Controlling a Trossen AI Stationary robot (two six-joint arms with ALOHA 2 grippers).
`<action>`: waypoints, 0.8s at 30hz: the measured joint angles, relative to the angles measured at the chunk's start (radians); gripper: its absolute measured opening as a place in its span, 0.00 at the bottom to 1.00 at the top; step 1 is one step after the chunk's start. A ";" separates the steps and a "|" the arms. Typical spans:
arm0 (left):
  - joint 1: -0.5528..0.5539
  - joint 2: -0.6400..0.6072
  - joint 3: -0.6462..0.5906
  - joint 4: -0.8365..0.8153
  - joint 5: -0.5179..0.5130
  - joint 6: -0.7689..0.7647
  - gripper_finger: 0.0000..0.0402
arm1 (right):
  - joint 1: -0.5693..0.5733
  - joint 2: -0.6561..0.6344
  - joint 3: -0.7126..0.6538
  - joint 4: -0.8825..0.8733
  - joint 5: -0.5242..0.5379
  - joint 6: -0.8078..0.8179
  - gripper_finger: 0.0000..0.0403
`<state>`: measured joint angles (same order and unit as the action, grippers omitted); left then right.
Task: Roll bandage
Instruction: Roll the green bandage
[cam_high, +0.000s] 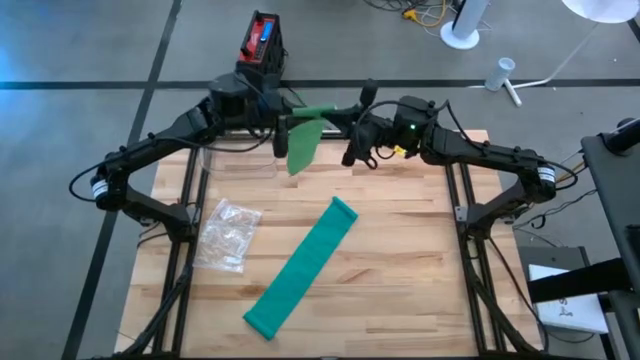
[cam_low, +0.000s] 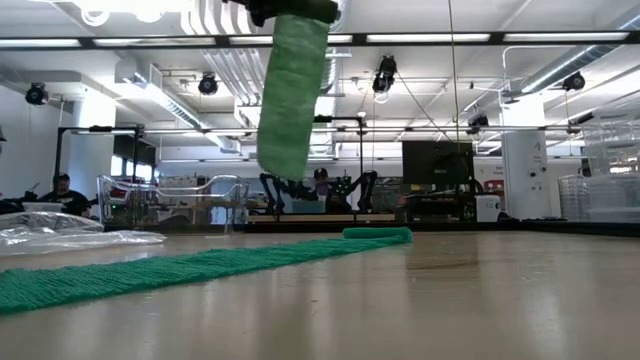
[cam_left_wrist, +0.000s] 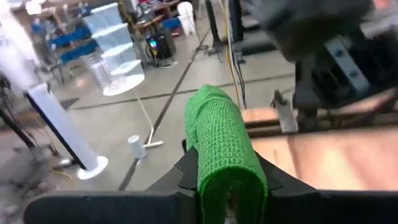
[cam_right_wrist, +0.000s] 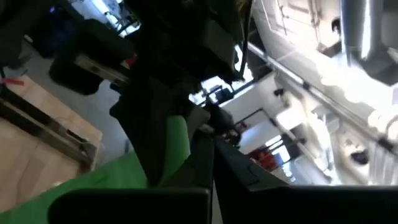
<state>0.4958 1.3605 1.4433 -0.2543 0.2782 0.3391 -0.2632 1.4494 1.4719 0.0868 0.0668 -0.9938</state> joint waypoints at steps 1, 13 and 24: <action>-0.007 0.000 0.000 -0.001 -0.002 0.036 0.12 | -0.005 0.000 0.000 -0.002 -0.001 0.018 0.00; -0.026 0.000 -0.001 0.056 -0.030 0.061 0.12 | -0.019 -0.002 0.001 -0.116 0.172 0.078 0.00; -0.026 0.018 0.000 0.074 -0.090 0.064 0.12 | -0.018 -0.017 0.000 0.043 0.203 0.034 0.00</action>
<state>0.4698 1.3788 1.4433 -0.1802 0.1886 0.4034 -0.2812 1.4328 1.4717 0.1294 0.2703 -0.9595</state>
